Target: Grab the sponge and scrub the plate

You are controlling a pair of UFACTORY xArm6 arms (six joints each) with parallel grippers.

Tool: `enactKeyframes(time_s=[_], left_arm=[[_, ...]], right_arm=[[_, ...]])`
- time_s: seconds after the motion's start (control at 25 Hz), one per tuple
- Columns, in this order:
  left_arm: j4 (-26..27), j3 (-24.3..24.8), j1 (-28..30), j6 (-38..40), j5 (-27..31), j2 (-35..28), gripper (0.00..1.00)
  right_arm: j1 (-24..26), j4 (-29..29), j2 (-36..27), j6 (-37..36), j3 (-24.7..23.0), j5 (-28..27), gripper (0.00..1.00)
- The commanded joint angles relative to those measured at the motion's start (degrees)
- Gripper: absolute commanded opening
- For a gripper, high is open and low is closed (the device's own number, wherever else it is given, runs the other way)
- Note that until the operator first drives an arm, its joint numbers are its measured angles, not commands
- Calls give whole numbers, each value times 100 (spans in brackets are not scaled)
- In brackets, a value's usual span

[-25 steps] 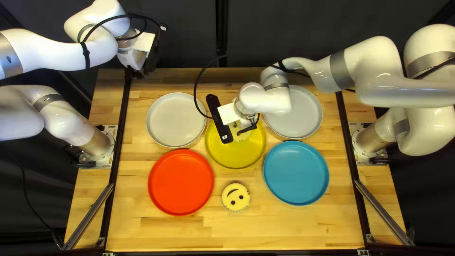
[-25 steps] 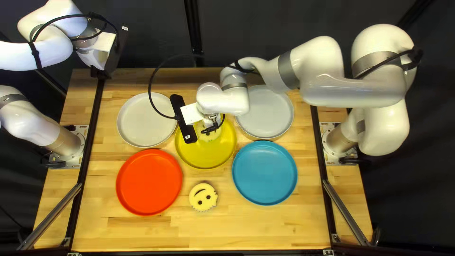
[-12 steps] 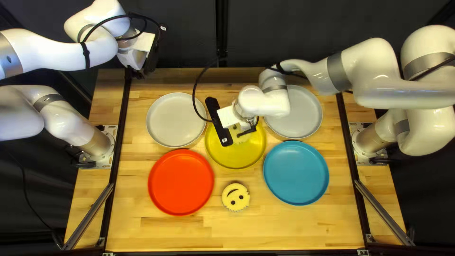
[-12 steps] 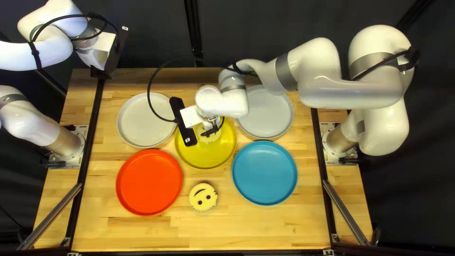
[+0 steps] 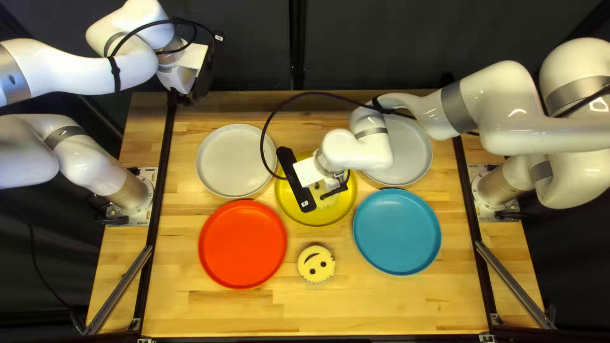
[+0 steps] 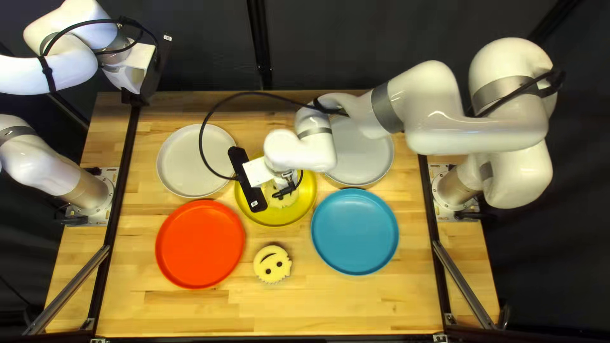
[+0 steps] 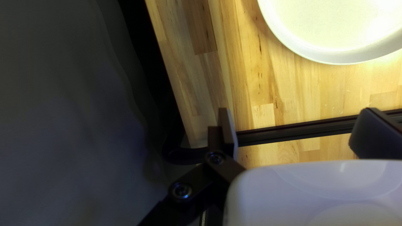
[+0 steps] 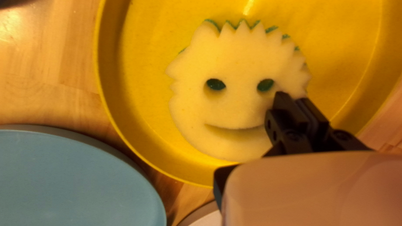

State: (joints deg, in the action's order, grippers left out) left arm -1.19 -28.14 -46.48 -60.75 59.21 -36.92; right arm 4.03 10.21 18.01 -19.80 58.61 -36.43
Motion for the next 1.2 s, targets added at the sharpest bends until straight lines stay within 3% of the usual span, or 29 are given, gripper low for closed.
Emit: enactKeyframes(time_s=[0.04, 0.84, 1.2], left_arm=[[0, 0, 0, 0, 0, 0, 100], [0, 0, 0, 0, 0, 0, 100], [0, 0, 0, 0, 0, 0, 100]], right_arm=[[228, -56, 146, -248, 147, 20, 0], [418, -166, 256, -436, 224, 25, 0], [-38, -231, 59, -95, -109, 145, 0]])
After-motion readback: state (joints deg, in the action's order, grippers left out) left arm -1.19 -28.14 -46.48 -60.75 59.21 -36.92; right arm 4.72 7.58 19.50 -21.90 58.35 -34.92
